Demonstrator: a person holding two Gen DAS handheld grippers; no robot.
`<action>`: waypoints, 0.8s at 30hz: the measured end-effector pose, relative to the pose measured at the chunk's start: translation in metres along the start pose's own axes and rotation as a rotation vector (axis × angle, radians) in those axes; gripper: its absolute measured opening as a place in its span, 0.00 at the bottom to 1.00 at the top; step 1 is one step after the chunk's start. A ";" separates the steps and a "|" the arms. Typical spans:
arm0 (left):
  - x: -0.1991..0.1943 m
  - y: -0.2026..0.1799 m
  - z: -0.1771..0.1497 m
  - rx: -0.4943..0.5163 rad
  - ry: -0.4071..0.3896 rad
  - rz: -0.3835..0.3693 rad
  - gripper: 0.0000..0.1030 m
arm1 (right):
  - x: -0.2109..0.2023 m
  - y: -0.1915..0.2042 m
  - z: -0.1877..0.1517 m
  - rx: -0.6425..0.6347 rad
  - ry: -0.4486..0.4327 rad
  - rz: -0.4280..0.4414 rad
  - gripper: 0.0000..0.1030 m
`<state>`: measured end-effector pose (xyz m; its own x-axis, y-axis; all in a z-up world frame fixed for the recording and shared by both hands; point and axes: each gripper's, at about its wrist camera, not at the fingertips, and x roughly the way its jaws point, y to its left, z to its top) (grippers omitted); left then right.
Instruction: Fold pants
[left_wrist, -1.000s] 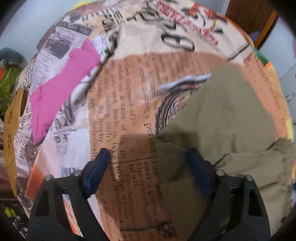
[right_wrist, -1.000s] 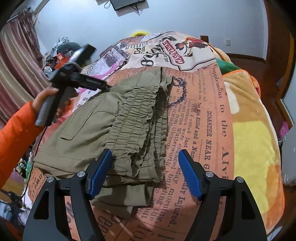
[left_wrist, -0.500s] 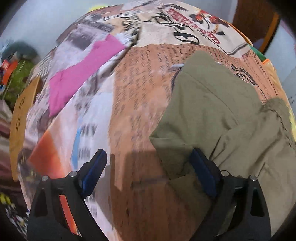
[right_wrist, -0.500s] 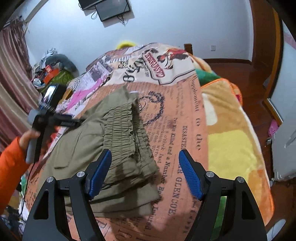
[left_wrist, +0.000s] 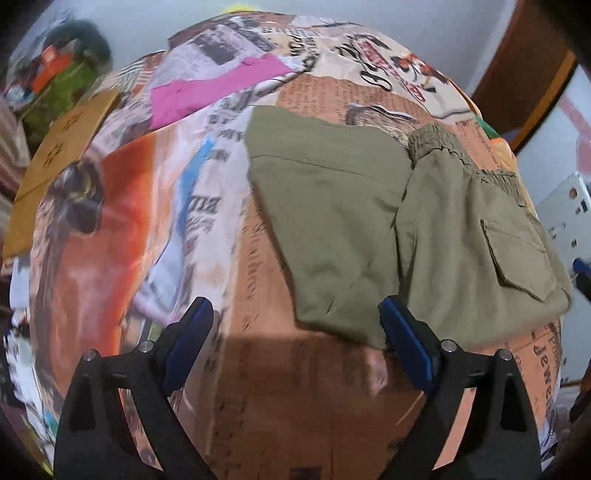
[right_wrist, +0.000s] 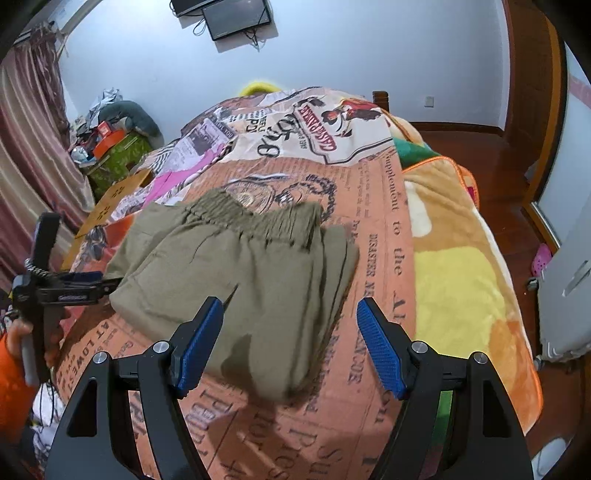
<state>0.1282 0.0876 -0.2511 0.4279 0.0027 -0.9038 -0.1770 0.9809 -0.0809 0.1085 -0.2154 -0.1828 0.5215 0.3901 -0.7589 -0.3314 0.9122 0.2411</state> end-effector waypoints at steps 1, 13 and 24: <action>-0.002 0.002 -0.002 -0.007 -0.006 0.001 0.90 | 0.003 0.001 -0.002 -0.003 0.007 0.003 0.70; -0.007 0.033 -0.021 -0.062 -0.027 0.105 0.95 | 0.011 -0.001 -0.029 0.004 0.021 0.018 0.54; -0.048 0.006 0.019 0.029 -0.135 0.059 0.93 | 0.003 -0.004 -0.004 -0.013 -0.007 0.002 0.44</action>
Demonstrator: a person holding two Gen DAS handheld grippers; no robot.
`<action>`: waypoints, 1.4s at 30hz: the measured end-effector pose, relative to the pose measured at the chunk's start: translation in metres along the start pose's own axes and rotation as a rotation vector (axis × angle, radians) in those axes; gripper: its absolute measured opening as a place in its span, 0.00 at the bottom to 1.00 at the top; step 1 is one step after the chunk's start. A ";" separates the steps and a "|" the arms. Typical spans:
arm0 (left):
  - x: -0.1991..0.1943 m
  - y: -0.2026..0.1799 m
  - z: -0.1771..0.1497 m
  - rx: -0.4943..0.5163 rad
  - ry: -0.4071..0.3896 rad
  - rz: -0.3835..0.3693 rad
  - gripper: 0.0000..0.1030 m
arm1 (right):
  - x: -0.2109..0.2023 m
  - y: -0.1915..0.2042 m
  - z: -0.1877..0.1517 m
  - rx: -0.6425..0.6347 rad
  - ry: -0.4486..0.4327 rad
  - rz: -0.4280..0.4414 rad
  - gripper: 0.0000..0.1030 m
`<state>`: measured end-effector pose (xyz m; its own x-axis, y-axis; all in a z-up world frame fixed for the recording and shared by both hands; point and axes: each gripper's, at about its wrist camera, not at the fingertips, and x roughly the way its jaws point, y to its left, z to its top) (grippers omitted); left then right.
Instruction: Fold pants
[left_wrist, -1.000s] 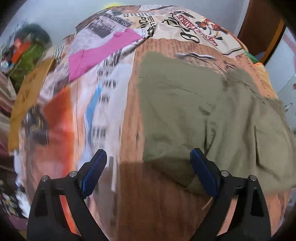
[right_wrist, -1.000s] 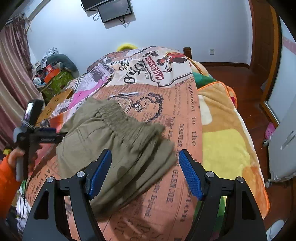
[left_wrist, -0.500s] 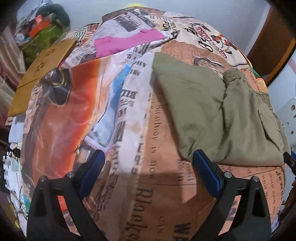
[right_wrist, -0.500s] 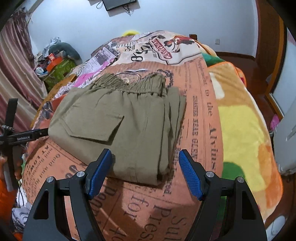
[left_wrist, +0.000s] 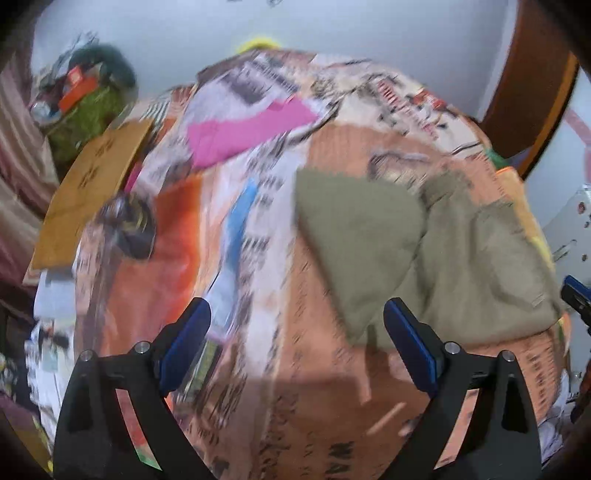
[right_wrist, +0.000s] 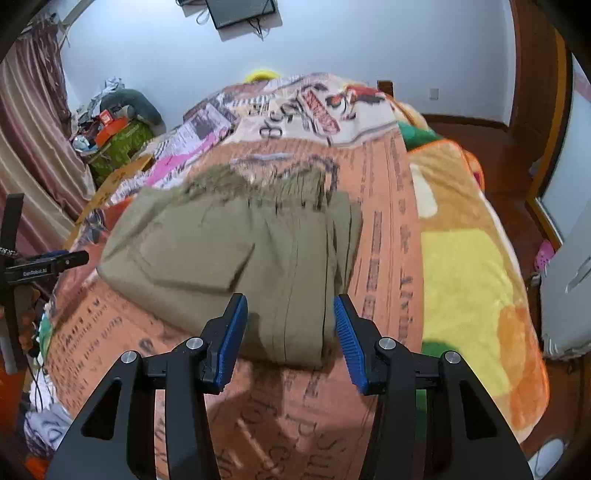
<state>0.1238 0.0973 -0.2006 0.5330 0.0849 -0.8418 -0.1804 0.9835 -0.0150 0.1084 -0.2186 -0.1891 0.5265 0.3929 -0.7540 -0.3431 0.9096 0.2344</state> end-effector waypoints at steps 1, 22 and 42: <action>0.000 -0.005 0.007 0.010 -0.008 -0.017 0.93 | -0.001 0.000 0.005 -0.001 -0.011 0.006 0.44; 0.098 -0.130 0.081 0.278 0.092 -0.201 0.49 | 0.093 -0.024 0.063 -0.075 0.103 0.105 0.25; 0.077 -0.112 0.071 0.266 0.047 -0.138 0.55 | 0.070 -0.006 0.072 -0.202 0.090 -0.037 0.21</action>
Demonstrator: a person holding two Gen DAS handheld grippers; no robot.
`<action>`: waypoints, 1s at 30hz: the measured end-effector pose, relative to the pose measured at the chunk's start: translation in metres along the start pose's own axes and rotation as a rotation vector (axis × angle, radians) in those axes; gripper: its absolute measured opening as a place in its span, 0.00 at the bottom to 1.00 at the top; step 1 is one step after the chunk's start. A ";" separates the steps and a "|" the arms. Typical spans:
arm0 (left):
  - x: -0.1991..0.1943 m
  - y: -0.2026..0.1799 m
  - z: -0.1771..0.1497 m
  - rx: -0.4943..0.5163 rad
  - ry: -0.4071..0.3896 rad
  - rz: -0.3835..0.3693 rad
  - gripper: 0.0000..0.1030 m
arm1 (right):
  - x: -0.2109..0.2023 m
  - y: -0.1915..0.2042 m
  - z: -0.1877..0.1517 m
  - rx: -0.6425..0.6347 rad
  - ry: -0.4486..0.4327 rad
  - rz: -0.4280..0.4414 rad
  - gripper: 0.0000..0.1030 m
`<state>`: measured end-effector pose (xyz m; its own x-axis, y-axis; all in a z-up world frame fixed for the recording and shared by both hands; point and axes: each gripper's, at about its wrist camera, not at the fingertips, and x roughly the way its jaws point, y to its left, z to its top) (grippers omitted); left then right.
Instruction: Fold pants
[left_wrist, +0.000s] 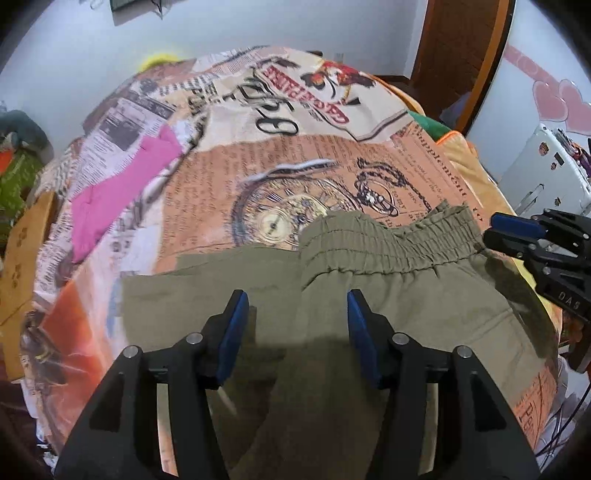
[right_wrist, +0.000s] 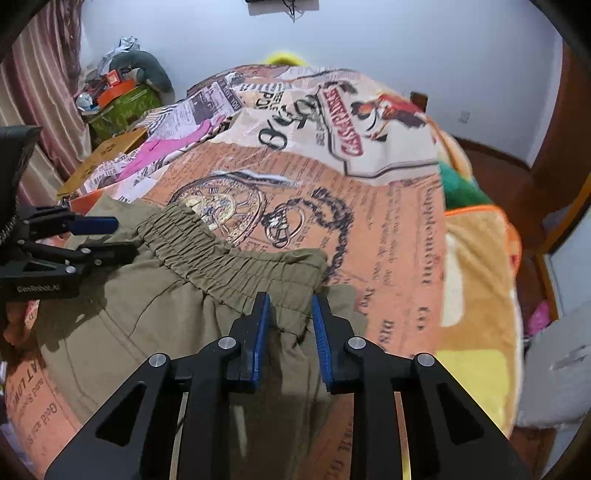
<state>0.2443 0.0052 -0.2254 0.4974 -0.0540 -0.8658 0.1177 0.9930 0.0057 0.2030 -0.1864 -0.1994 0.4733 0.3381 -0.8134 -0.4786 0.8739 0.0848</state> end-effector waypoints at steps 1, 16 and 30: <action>-0.005 0.001 -0.001 0.002 -0.008 0.011 0.56 | -0.005 0.000 0.000 -0.002 -0.005 -0.005 0.24; -0.059 0.061 -0.037 -0.105 -0.067 0.083 0.78 | -0.055 0.007 -0.012 0.025 -0.089 -0.008 0.41; -0.002 0.088 -0.084 -0.283 0.095 -0.097 0.79 | -0.009 -0.014 -0.062 0.256 0.070 0.089 0.42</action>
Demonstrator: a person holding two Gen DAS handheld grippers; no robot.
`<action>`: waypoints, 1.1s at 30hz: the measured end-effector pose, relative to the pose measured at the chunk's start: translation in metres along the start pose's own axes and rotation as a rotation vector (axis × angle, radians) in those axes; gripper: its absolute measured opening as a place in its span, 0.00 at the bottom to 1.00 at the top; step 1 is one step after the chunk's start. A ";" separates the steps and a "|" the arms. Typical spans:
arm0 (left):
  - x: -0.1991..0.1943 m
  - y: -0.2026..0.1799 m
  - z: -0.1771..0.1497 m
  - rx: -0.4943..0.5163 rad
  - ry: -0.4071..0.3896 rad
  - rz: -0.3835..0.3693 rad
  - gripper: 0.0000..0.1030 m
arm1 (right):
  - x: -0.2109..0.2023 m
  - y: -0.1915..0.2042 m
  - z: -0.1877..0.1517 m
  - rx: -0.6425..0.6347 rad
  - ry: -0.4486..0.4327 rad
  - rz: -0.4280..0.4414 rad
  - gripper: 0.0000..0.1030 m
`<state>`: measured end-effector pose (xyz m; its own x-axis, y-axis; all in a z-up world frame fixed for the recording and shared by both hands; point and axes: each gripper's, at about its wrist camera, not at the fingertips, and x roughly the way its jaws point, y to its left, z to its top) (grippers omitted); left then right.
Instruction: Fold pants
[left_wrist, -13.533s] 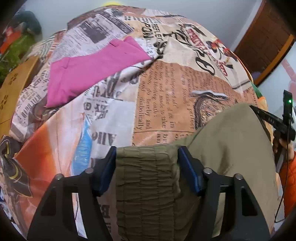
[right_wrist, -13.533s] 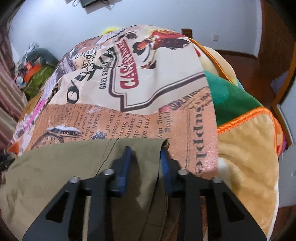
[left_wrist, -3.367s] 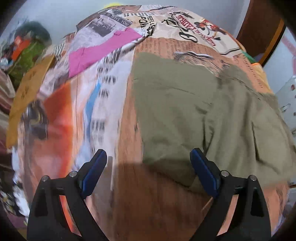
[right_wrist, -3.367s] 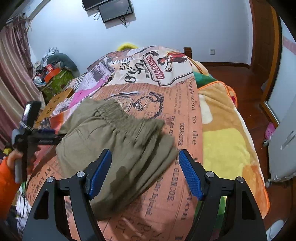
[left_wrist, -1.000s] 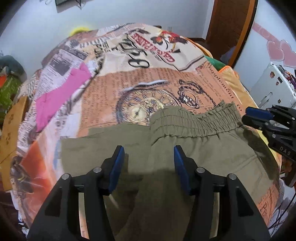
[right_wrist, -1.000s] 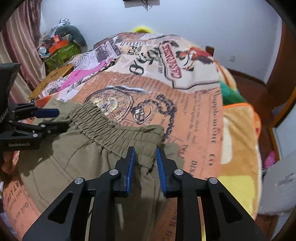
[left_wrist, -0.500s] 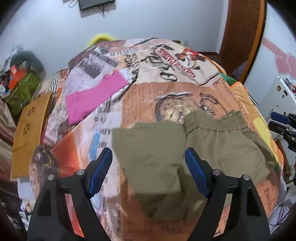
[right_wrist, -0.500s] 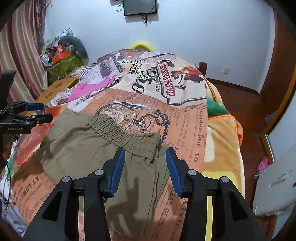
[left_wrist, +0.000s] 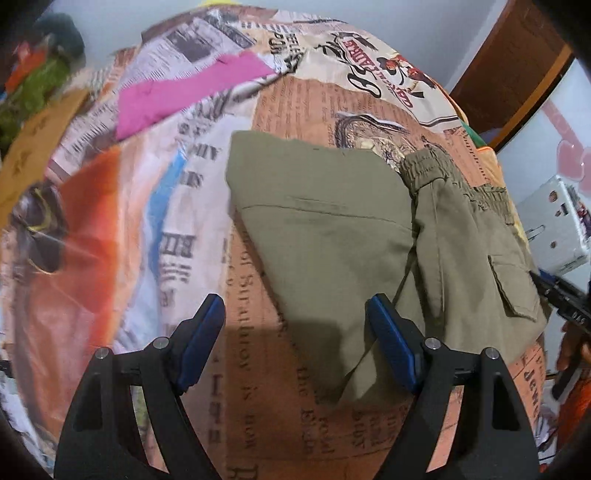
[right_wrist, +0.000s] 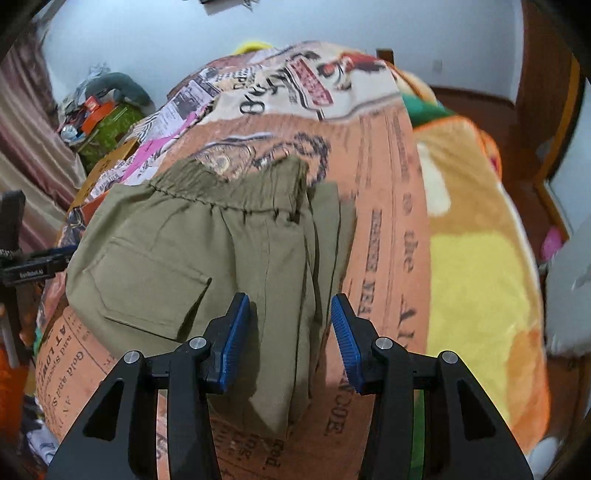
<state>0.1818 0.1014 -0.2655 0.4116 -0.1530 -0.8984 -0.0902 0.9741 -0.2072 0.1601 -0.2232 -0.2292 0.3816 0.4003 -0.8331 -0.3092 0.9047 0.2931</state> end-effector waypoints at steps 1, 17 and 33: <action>0.002 0.001 0.001 -0.008 0.003 -0.013 0.79 | 0.000 -0.001 -0.001 0.014 -0.003 -0.002 0.52; 0.021 -0.011 0.034 0.027 -0.005 -0.074 0.59 | 0.023 -0.021 0.010 0.137 0.004 0.136 0.58; 0.011 -0.035 0.049 0.114 -0.065 0.067 0.05 | 0.007 -0.012 0.027 0.062 -0.087 0.115 0.13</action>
<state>0.2344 0.0740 -0.2493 0.4665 -0.0795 -0.8809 -0.0176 0.9949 -0.0991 0.1898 -0.2274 -0.2256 0.4212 0.5107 -0.7495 -0.3020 0.8582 0.4151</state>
